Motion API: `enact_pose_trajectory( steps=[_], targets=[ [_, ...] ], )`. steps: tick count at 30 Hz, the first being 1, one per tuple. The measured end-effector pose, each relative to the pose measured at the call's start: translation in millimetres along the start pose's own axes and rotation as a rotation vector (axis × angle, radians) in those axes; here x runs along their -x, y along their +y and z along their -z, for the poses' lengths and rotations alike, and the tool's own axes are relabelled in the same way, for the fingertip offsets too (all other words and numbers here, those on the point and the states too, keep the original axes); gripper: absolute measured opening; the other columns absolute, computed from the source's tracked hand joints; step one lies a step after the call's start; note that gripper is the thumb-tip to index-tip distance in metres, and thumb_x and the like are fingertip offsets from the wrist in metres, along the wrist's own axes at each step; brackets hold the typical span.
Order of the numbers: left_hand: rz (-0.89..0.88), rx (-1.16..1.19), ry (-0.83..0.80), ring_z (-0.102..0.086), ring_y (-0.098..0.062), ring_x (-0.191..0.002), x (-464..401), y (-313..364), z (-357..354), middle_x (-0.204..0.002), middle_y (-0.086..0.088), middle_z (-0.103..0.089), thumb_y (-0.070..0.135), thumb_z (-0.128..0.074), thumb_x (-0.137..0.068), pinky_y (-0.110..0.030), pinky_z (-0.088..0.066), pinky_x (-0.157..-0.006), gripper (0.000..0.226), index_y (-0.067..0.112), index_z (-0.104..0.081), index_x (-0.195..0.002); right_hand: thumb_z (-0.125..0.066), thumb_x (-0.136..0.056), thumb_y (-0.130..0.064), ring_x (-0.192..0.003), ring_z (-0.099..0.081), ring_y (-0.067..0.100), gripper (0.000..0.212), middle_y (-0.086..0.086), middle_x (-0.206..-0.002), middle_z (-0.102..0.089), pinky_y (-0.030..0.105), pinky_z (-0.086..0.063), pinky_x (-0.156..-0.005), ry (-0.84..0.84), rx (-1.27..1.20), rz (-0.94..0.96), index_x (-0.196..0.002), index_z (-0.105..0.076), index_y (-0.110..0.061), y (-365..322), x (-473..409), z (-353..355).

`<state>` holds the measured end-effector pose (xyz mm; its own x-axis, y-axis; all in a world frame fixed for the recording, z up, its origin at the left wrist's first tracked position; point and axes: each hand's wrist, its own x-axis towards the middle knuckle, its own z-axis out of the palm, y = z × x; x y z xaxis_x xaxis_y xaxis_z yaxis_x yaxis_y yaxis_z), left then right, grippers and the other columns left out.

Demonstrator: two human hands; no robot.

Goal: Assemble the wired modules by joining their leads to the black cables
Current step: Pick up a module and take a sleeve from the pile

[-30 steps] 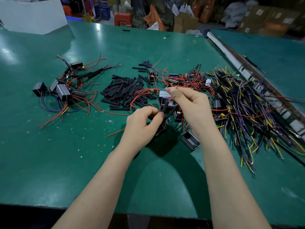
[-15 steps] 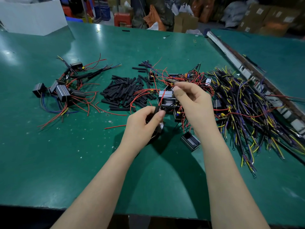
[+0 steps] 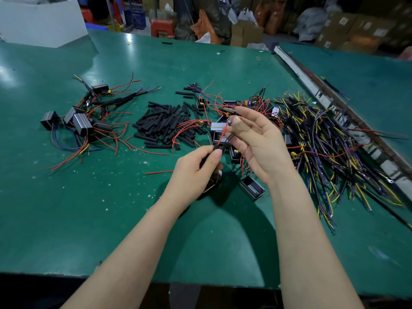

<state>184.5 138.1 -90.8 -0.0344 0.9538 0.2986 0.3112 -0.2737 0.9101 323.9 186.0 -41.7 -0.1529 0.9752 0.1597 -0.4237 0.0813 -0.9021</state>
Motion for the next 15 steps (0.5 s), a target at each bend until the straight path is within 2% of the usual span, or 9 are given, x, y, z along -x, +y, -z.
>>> enact_pose_trajectory(
  steps=[4,7,11,15],
  targets=[
    [-0.024,-0.065,-0.053,-0.057,-0.002,-0.072,1.2,2.4,-3.8,-0.073,0.011,-0.065,0.028,-0.050,-0.098,-0.020,-0.044,-0.072,0.019,0.022,-0.063,-0.086,-0.060,-0.089,0.003,-0.074,-0.070,0.015,0.015,0.009,-0.085,-0.064,0.023,-0.056,-0.067,0.110,-0.078,0.011,-0.100,-0.062,-0.007,3.4,-0.4,-1.6],
    [-0.042,-0.119,-0.089,-0.058,-0.008,-0.078,1.4,2.8,-5.3,-0.076,0.012,-0.063,0.025,-0.050,-0.098,-0.028,-0.044,-0.077,0.020,0.015,-0.064,-0.090,-0.061,-0.089,0.003,-0.075,-0.071,0.014,0.016,0.004,-0.083,-0.066,0.022,-0.055,-0.065,0.186,-0.011,0.022,-0.099,-0.061,-0.011,5.0,-0.6,-0.2],
    [-0.051,-0.135,-0.081,-0.059,-0.014,-0.082,4.2,5.6,-6.4,-0.079,0.009,-0.063,0.023,-0.049,-0.098,-0.031,-0.044,-0.079,0.019,0.011,-0.064,-0.093,-0.065,-0.088,0.001,-0.077,-0.071,0.015,0.017,-0.004,-0.075,-0.068,0.022,-0.055,-0.065,0.198,0.082,0.043,-0.096,-0.063,-0.013,5.9,2.4,2.0],
    [-0.053,-0.145,-0.075,-0.060,-0.017,-0.084,7.1,8.9,-6.8,-0.084,0.001,-0.066,0.023,-0.050,-0.098,-0.032,-0.045,-0.080,0.021,0.008,-0.065,-0.094,-0.066,-0.089,-0.007,-0.079,-0.070,0.015,0.010,0.001,-0.084,-0.068,0.023,-0.055,-0.068,0.236,0.078,0.033,-0.097,-0.064,-0.012,0.2,11.9,15.4]
  ],
)
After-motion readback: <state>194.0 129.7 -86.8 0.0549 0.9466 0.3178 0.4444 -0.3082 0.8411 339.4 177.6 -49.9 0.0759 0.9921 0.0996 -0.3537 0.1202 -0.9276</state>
